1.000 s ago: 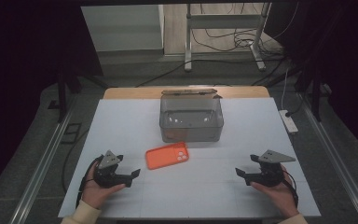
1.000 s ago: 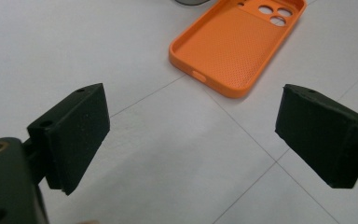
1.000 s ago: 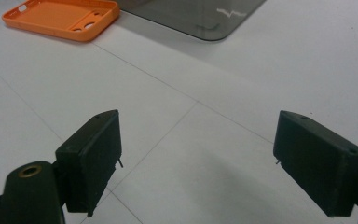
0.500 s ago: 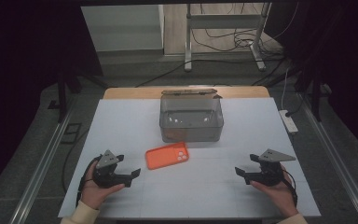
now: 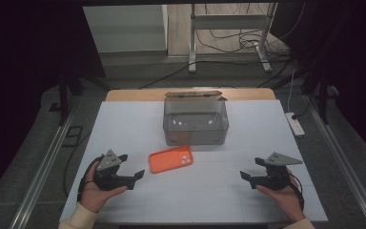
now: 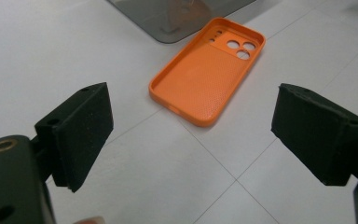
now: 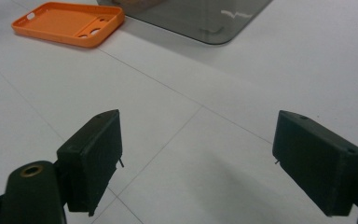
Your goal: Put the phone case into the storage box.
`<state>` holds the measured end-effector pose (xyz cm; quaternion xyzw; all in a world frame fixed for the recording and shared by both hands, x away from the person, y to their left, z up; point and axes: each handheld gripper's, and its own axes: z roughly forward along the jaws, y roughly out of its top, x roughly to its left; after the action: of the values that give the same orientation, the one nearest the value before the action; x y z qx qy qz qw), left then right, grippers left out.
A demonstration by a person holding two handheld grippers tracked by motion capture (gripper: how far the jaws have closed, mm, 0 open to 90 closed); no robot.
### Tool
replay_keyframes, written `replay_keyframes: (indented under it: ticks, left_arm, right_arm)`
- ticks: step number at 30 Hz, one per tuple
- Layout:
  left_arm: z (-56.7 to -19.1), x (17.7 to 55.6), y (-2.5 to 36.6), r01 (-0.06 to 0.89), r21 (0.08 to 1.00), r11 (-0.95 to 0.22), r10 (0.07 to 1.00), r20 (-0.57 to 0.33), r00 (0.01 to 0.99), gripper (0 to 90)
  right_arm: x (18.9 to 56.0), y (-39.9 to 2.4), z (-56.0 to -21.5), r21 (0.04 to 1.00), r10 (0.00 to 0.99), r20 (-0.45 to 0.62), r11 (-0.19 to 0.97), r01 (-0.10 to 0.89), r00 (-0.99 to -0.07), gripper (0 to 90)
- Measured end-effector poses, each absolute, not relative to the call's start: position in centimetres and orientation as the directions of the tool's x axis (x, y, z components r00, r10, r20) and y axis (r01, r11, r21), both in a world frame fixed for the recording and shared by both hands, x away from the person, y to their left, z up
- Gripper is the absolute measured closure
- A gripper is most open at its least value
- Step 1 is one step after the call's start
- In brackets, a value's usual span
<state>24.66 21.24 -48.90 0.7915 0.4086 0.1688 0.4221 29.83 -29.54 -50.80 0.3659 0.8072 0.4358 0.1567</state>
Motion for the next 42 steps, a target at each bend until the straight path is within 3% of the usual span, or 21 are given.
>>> replay_keyframes:
  ticks: [4, 28, 42]
  left_arm:
    - [-48.3, 24.7, 21.3, 0.498, 0.807, -0.318, 0.789, -0.066, 0.611, 12.9]
    - [-45.7, 26.7, 19.4, 0.477, 0.772, -0.419, 0.736, -0.019, 0.676, 14.4]
    - [-46.0, 27.5, 18.9, 0.481, 0.751, -0.452, 0.716, -0.015, 0.698, 16.3]
  right_arm:
    - [29.7, -29.1, -50.7, 0.823, 0.713, 0.099, 0.333, 0.460, -0.694, 16.3]
    - [29.7, -28.9, -51.0, 0.817, 0.703, 0.068, 0.368, 0.444, -0.708, 16.0]
    - [29.7, -28.9, -50.9, 0.816, 0.703, 0.062, 0.374, 0.441, -0.709, 16.1]
